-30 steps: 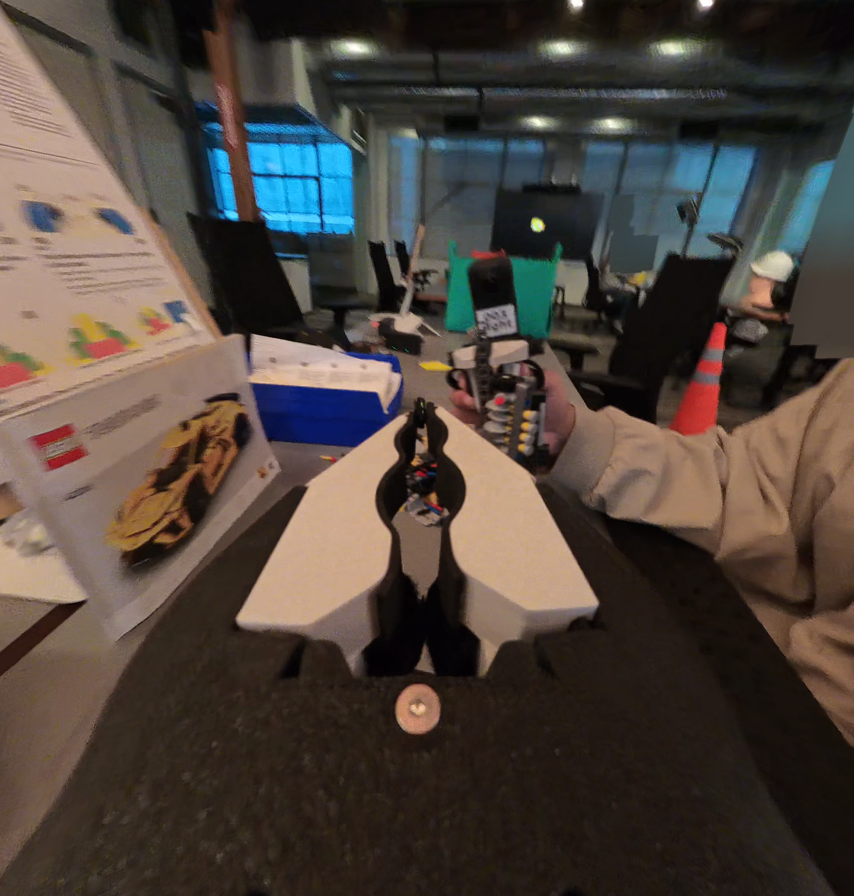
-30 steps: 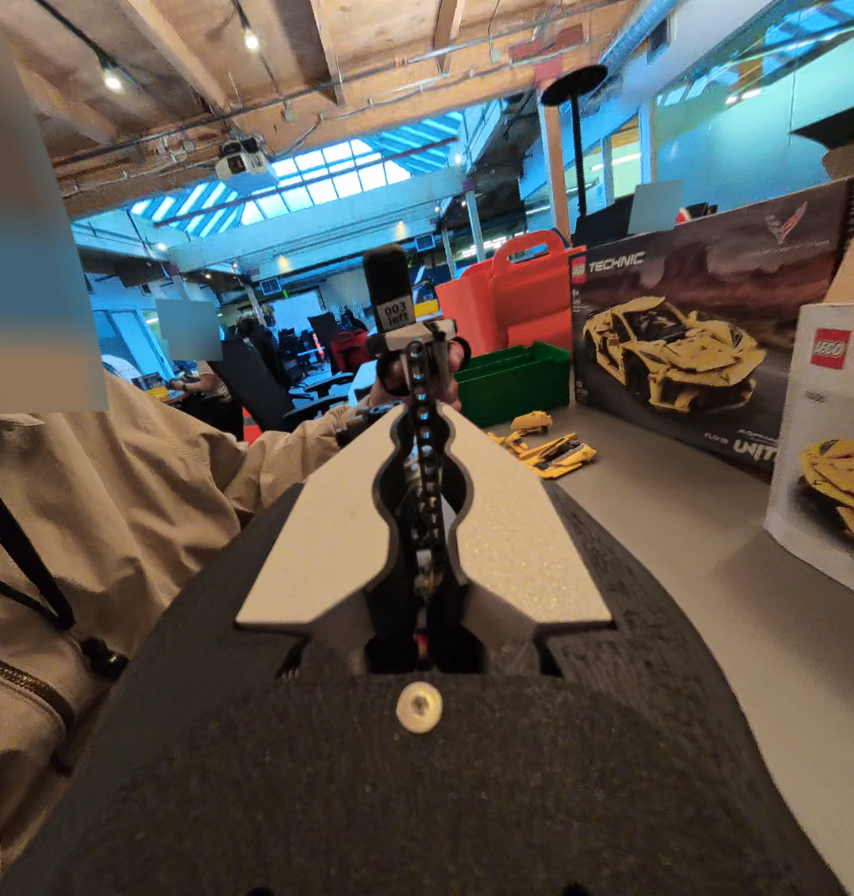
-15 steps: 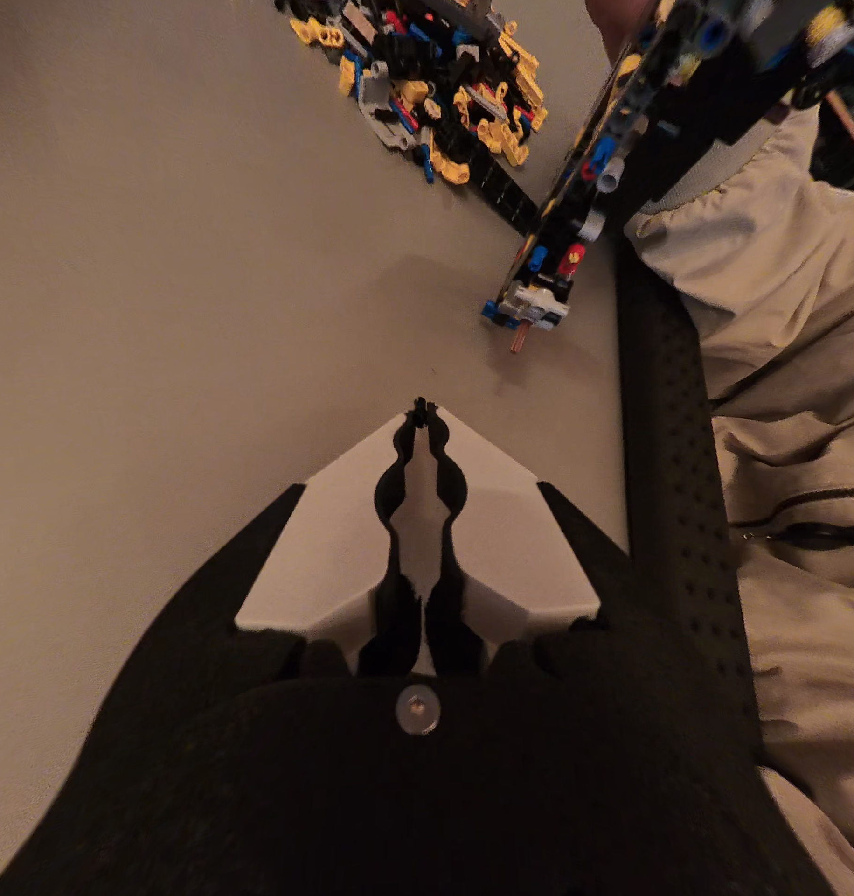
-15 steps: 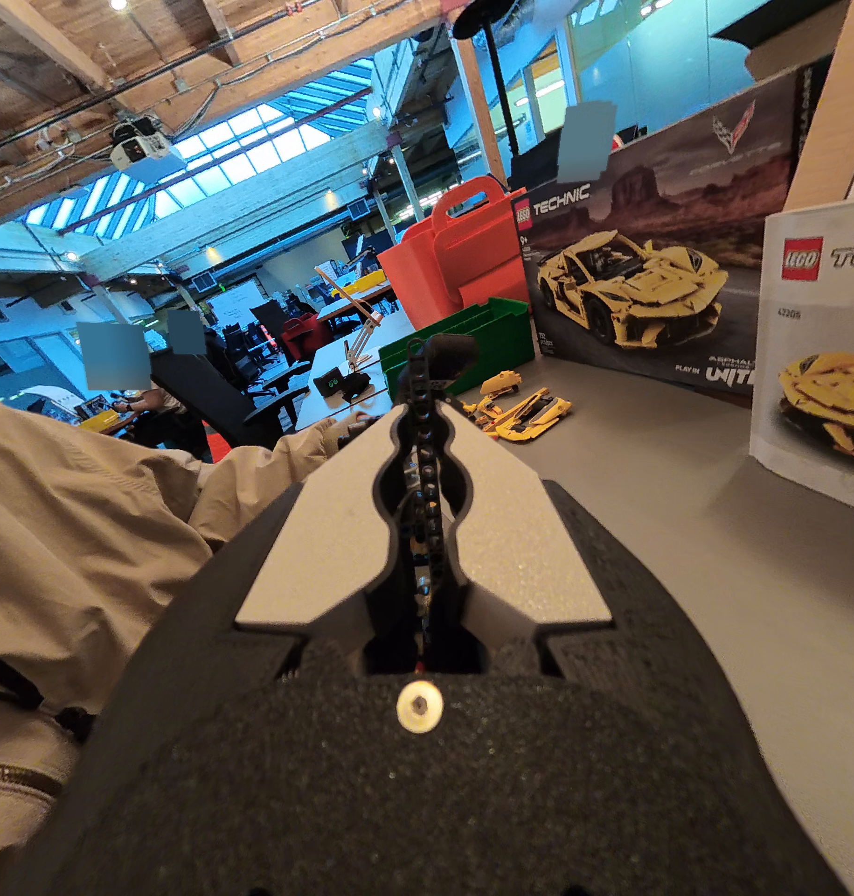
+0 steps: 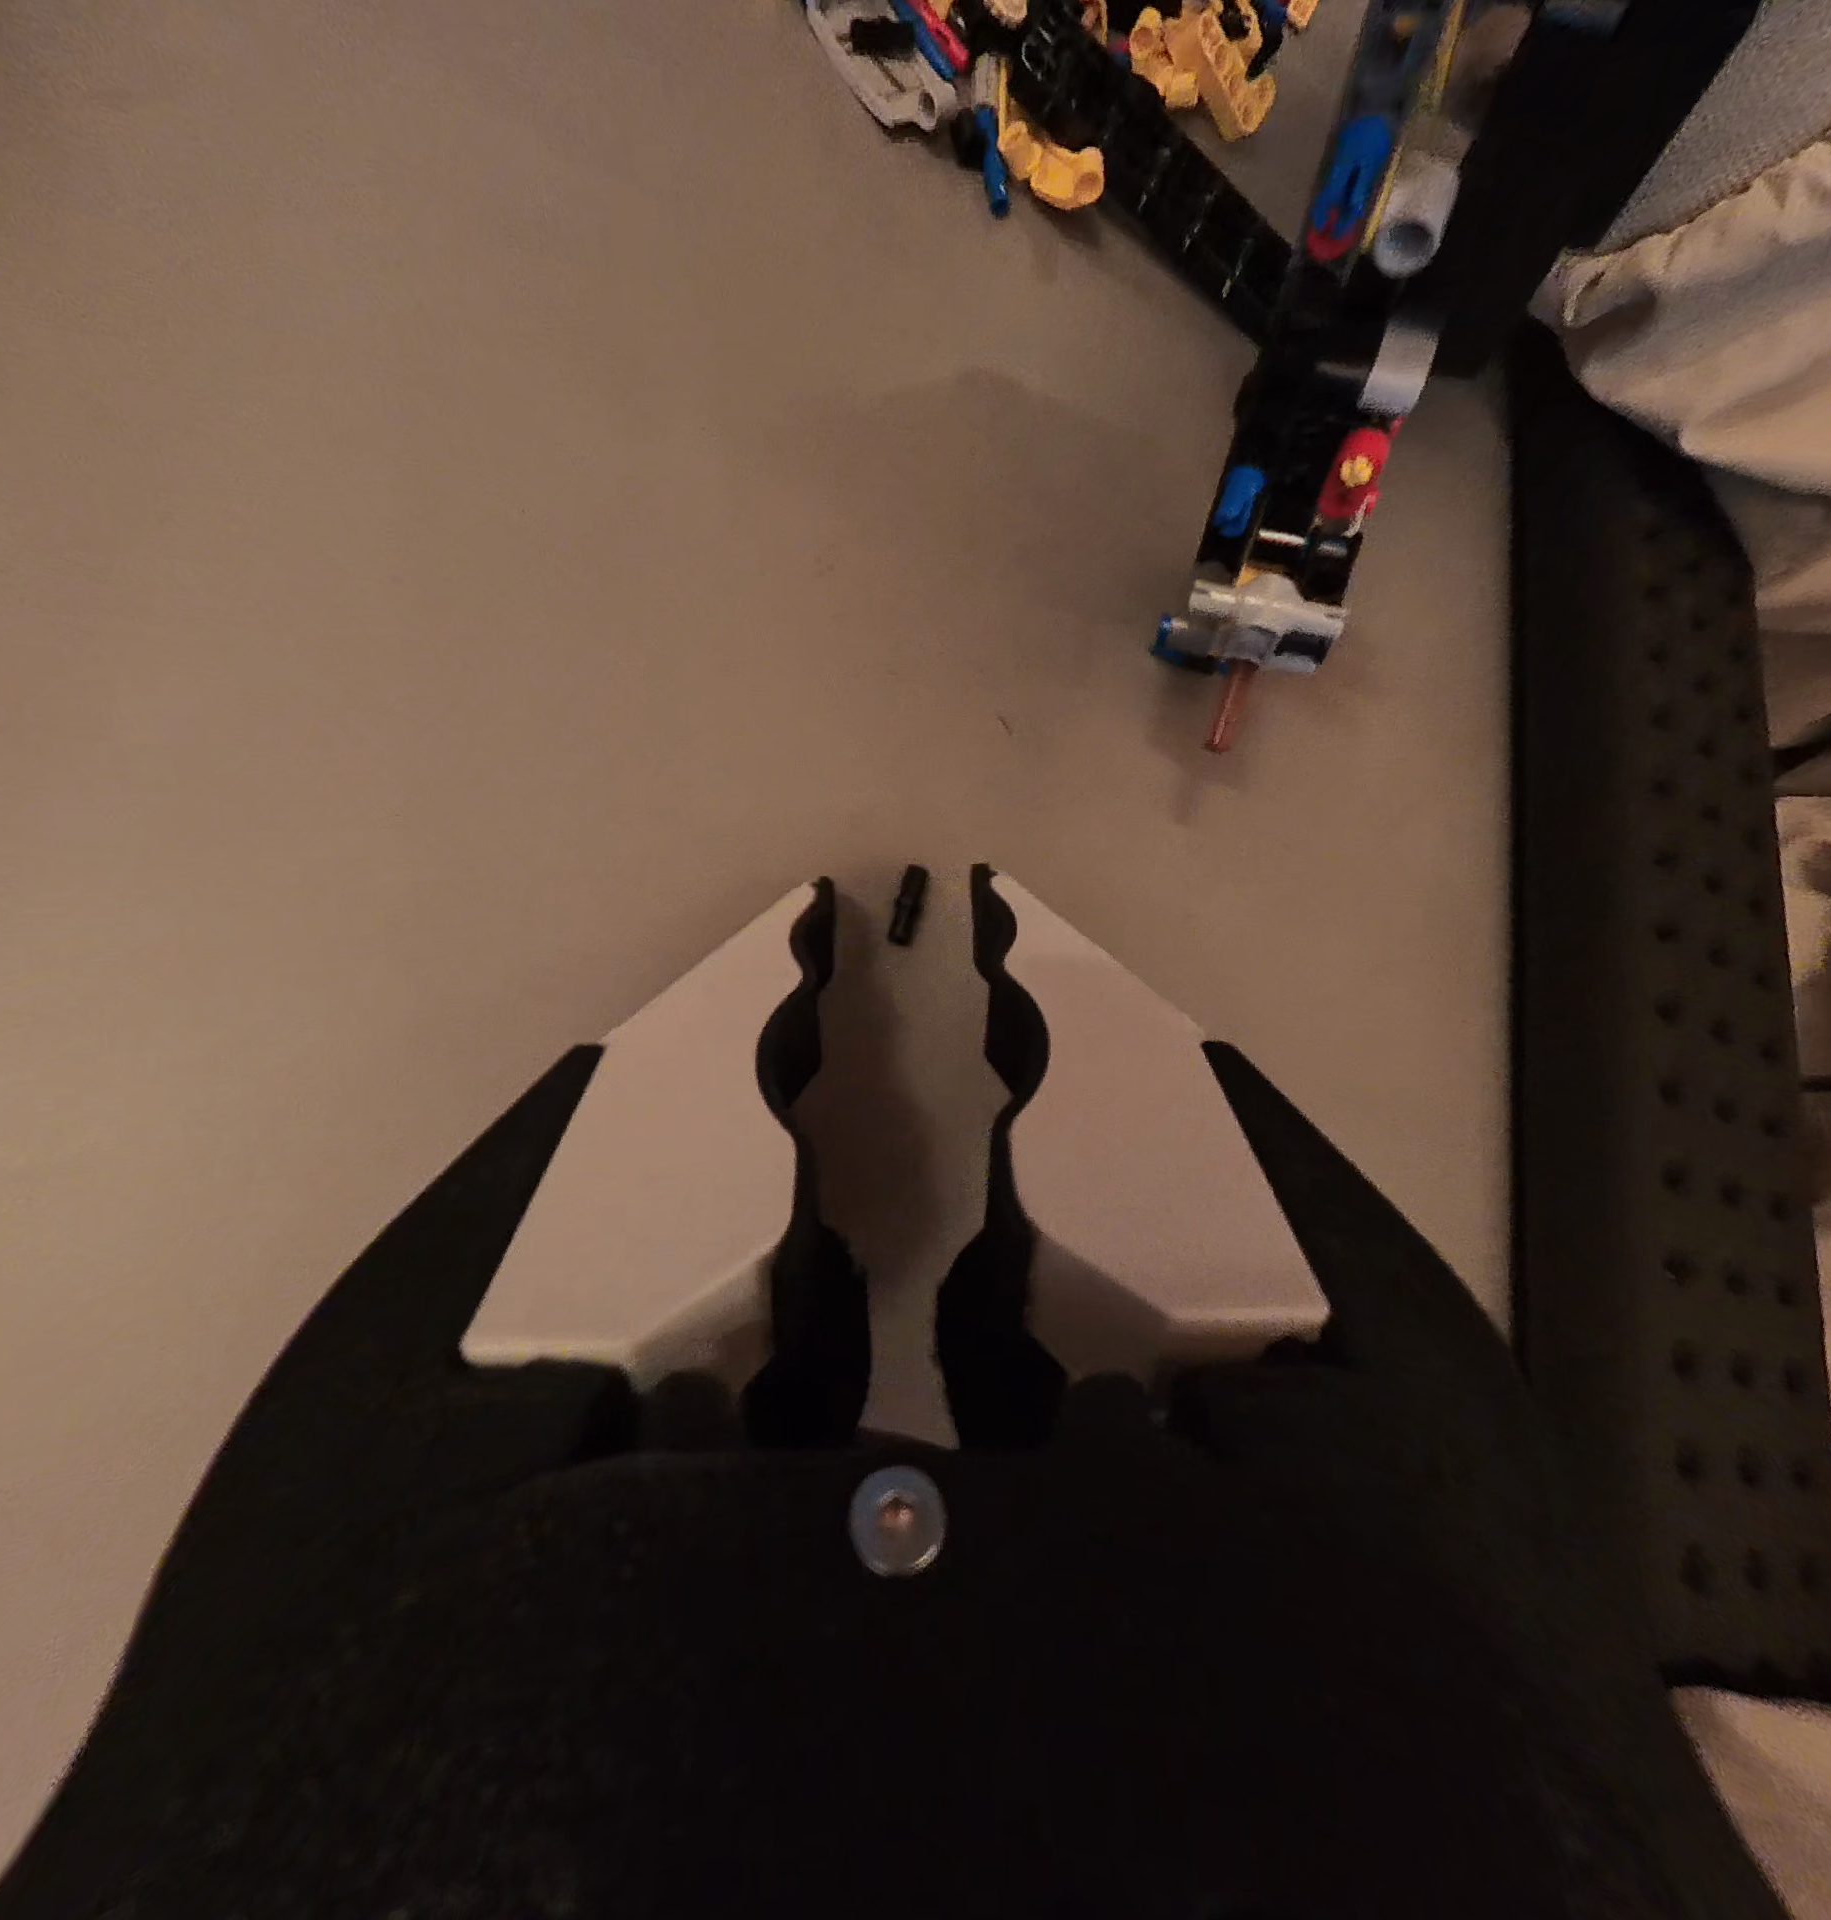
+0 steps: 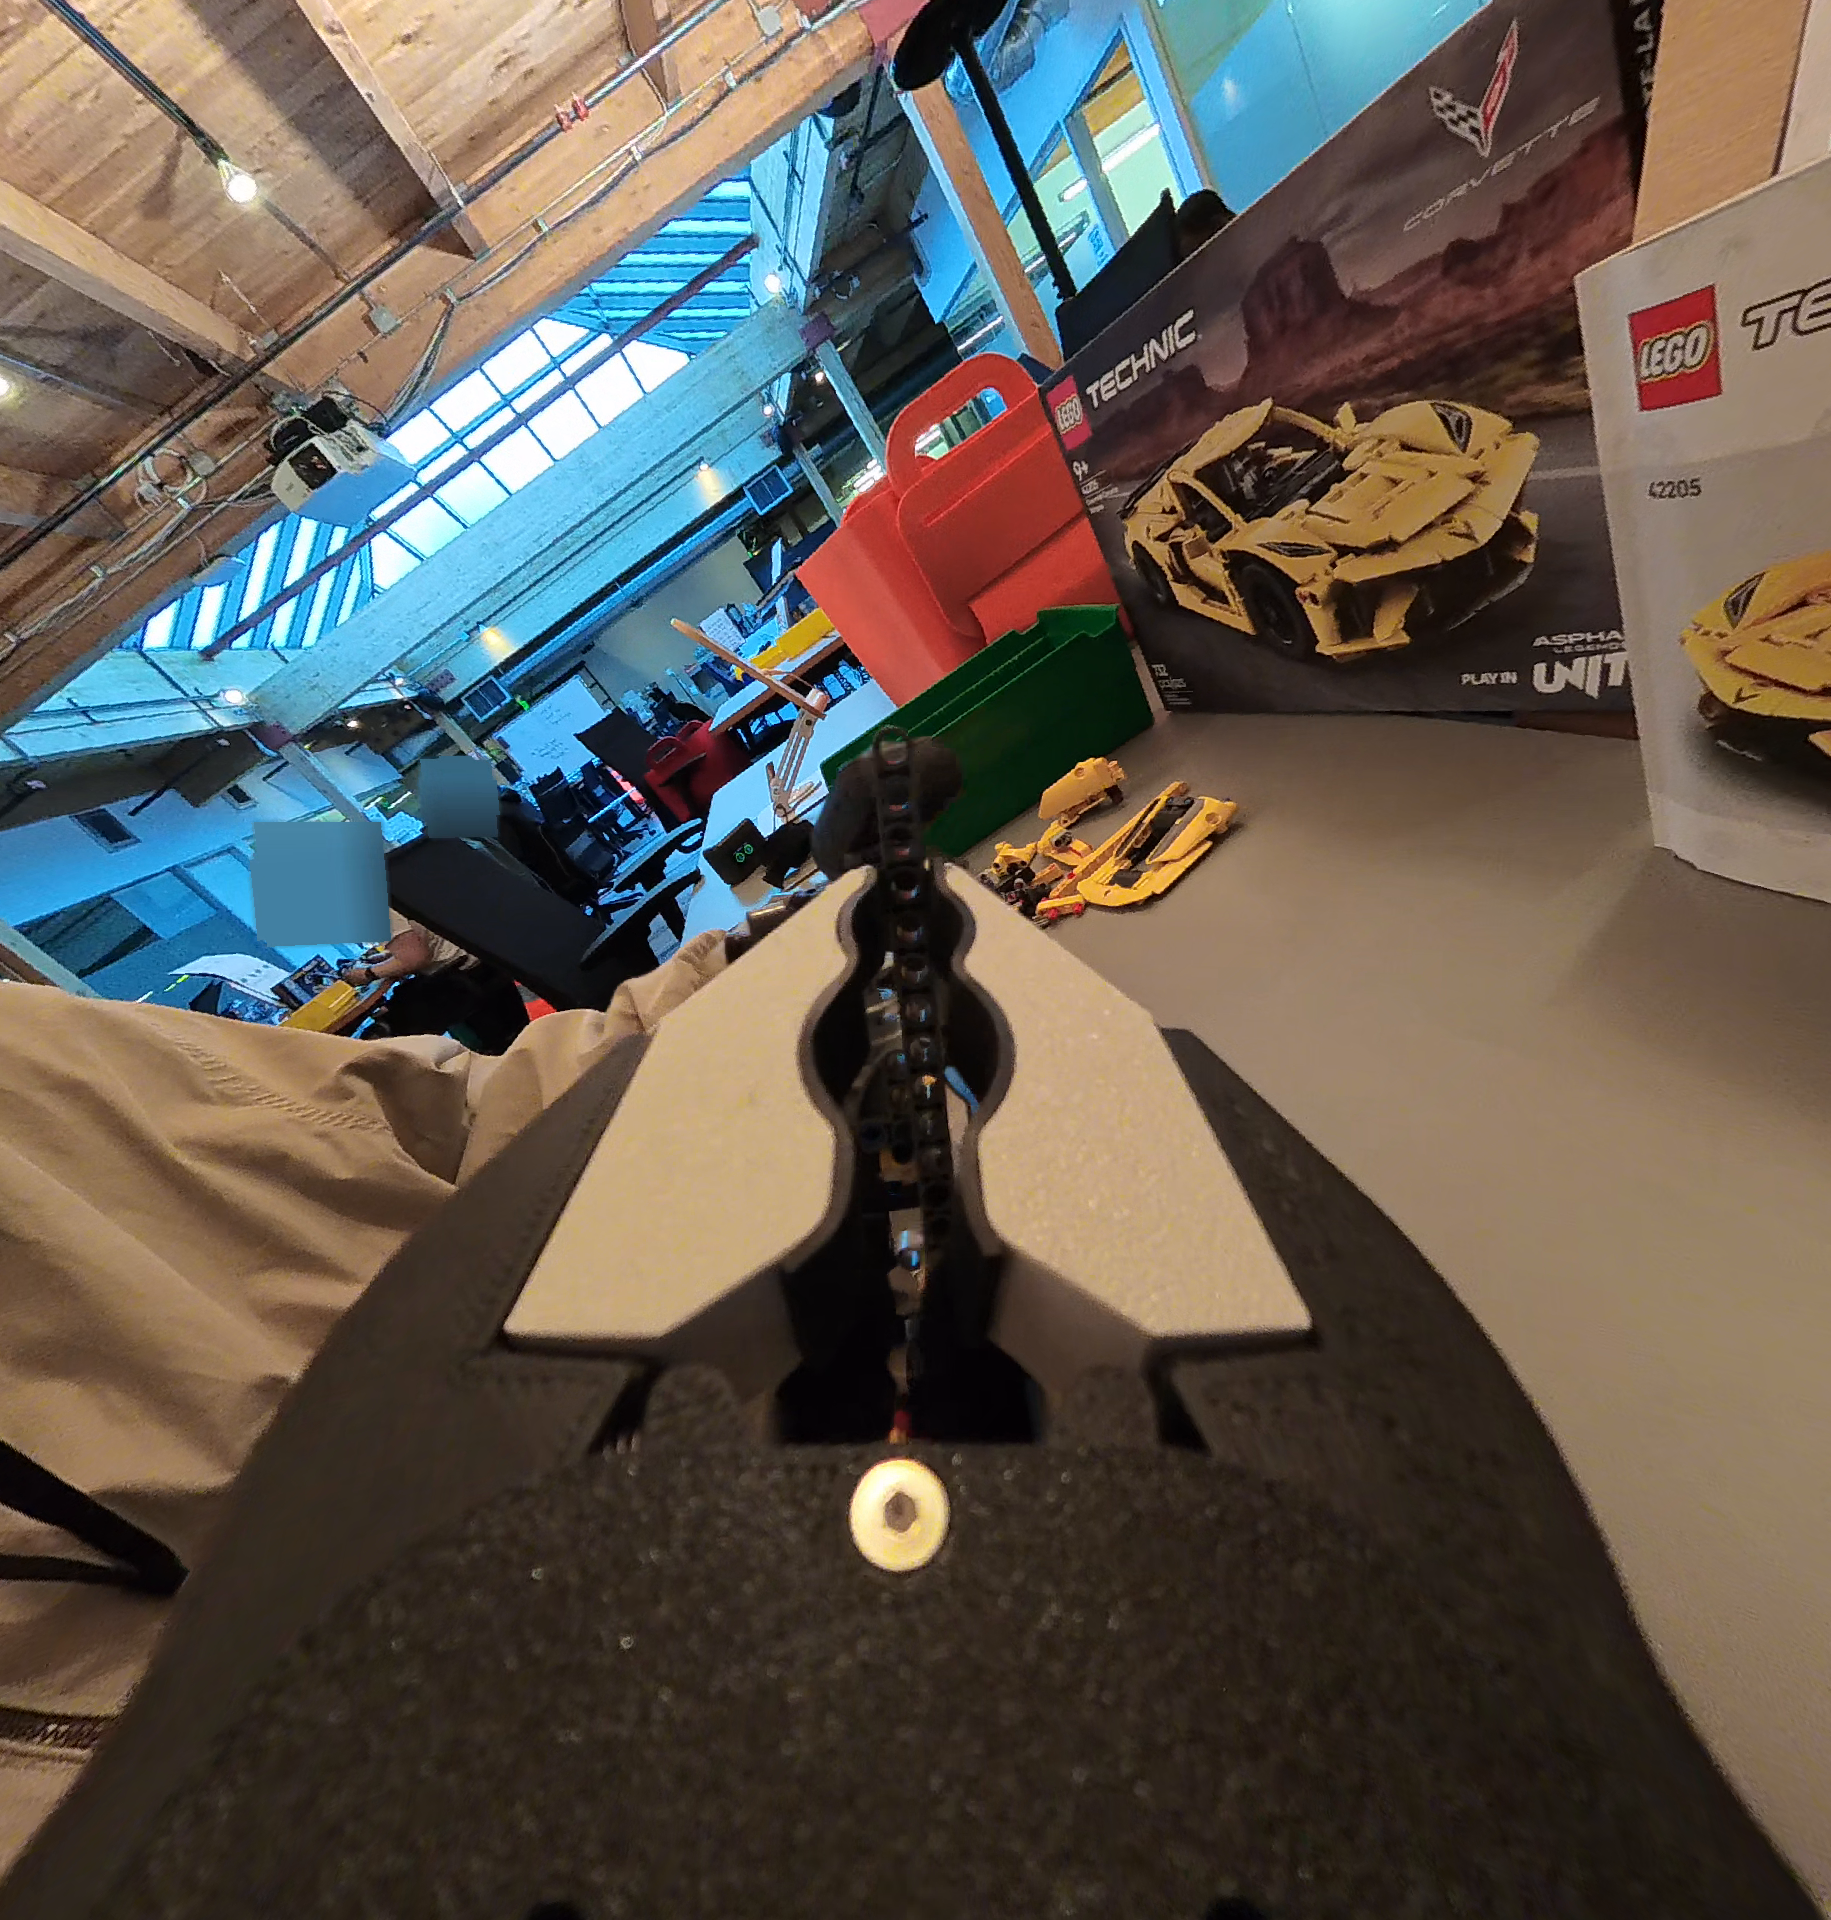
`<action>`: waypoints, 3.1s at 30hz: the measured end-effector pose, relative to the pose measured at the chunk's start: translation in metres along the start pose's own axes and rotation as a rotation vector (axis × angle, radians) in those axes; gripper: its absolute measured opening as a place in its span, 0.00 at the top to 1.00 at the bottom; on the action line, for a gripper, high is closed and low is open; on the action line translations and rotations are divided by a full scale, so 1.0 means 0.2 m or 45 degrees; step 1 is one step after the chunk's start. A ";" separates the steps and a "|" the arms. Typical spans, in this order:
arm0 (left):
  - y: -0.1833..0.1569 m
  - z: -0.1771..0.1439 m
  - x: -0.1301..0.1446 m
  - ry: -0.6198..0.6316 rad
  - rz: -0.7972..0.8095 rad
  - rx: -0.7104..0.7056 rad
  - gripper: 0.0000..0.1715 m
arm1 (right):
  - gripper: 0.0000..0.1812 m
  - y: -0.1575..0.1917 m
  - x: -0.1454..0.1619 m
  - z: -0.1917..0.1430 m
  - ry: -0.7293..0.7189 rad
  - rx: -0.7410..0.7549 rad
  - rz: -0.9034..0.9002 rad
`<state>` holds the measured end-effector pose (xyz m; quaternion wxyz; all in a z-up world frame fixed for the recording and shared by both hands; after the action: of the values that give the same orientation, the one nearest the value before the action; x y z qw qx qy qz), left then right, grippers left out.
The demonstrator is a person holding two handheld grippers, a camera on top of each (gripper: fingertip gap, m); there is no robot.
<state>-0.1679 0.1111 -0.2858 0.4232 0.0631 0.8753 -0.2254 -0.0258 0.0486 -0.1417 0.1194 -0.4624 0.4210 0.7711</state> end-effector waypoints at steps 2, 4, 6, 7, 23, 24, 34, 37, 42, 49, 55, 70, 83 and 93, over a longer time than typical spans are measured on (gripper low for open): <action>-0.01 -0.05 -0.06 -0.128 -0.026 0.016 0.83 | 0.97 -0.01 0.01 0.01 -0.006 0.015 0.013; -0.07 -0.11 -0.19 -0.397 -0.048 0.125 0.74 | 0.97 -0.01 0.03 0.03 -0.014 0.014 0.048; -0.17 -0.16 -0.34 -0.700 -0.041 0.240 0.63 | 0.97 0.00 0.04 0.05 -0.031 -0.015 0.106; -0.22 -0.16 -0.39 -0.792 -0.045 0.303 0.62 | 0.97 0.01 0.05 0.07 -0.049 -0.046 0.151; -0.31 -0.05 -0.37 -0.727 -0.106 0.495 0.76 | 0.79 0.04 0.03 0.07 -0.073 -0.118 0.047; -0.30 -0.06 -0.38 -0.752 -0.125 0.504 0.76 | 0.80 0.03 0.04 0.05 -0.028 -0.110 0.036; -0.26 -0.16 -0.41 -0.875 -0.240 0.608 0.76 | 0.97 0.01 0.32 0.07 0.436 -0.160 0.089; -0.25 -0.15 -0.42 -0.896 -0.258 0.556 0.75 | 0.97 -0.01 0.30 0.07 0.412 -0.115 0.091; -0.26 -0.16 -0.42 -0.908 -0.235 0.565 0.68 | 0.97 -0.05 0.26 0.08 0.298 -0.114 0.224; -0.13 -0.30 -0.41 -1.007 -0.210 0.441 0.76 | 0.97 -0.06 0.21 0.07 0.126 -0.174 0.447; -0.18 -0.17 -0.41 -0.921 -0.154 0.382 0.82 | 0.97 -0.07 0.18 0.08 0.029 -0.161 0.479; -0.18 -0.21 -0.41 -0.958 -0.190 0.476 0.96 | 0.96 0.00 0.22 0.08 0.202 -0.217 0.157; -0.16 -0.20 -0.38 -0.884 -0.063 0.342 0.96 | 0.97 -0.05 0.26 0.07 0.333 -0.144 0.096; -0.15 -0.21 -0.38 -0.918 -0.217 0.466 0.96 | 0.97 -0.04 0.25 0.10 0.250 -0.163 0.180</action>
<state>-0.1590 0.1102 -0.1939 0.6645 -0.0183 0.6185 -0.4190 -0.0608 0.0578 -0.1830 -0.0067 -0.5114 0.4123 0.7539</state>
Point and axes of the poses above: each gripper's, where its closed fingertips meet, z out along the fingers, x out of its underside, y = z × x across the jaws, the point moved 4 cm from there along -z, back along the fingers, and after that the axes turned 10 degrees about -y, right-handed, at the moved point
